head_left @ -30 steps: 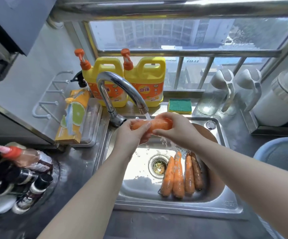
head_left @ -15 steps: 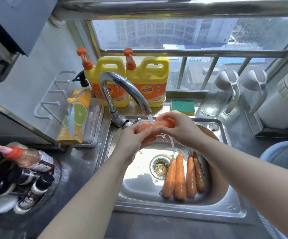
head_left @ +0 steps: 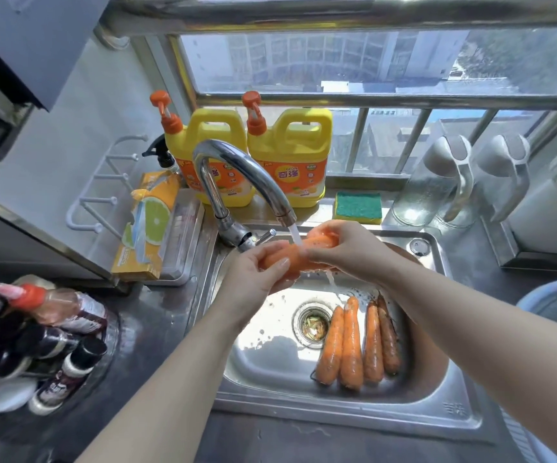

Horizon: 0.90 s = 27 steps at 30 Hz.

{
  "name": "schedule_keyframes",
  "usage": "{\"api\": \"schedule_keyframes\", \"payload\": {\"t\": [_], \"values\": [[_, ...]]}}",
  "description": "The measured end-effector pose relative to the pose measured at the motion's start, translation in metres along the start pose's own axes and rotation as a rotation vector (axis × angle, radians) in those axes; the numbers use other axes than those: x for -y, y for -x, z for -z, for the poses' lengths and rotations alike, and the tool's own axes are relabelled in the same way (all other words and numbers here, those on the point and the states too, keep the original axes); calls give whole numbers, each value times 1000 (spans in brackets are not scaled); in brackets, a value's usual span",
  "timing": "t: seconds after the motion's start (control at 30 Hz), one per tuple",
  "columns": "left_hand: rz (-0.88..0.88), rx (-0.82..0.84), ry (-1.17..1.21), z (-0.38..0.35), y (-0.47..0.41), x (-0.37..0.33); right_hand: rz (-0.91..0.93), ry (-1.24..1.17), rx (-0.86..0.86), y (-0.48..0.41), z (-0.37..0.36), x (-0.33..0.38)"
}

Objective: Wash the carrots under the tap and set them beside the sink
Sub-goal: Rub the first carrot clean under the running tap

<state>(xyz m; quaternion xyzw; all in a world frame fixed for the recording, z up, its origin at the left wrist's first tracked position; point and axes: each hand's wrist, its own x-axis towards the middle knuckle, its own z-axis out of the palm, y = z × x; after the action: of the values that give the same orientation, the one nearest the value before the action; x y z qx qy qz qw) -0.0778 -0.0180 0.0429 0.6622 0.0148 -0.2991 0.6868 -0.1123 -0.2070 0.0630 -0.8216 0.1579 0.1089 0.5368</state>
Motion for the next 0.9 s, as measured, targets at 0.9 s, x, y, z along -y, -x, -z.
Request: {"api": "schedule_keyframes", "payload": {"t": [0.9], "values": [[-55,-126,-16,0,5,-6,-1,-47,8,2,-4,13]]}}
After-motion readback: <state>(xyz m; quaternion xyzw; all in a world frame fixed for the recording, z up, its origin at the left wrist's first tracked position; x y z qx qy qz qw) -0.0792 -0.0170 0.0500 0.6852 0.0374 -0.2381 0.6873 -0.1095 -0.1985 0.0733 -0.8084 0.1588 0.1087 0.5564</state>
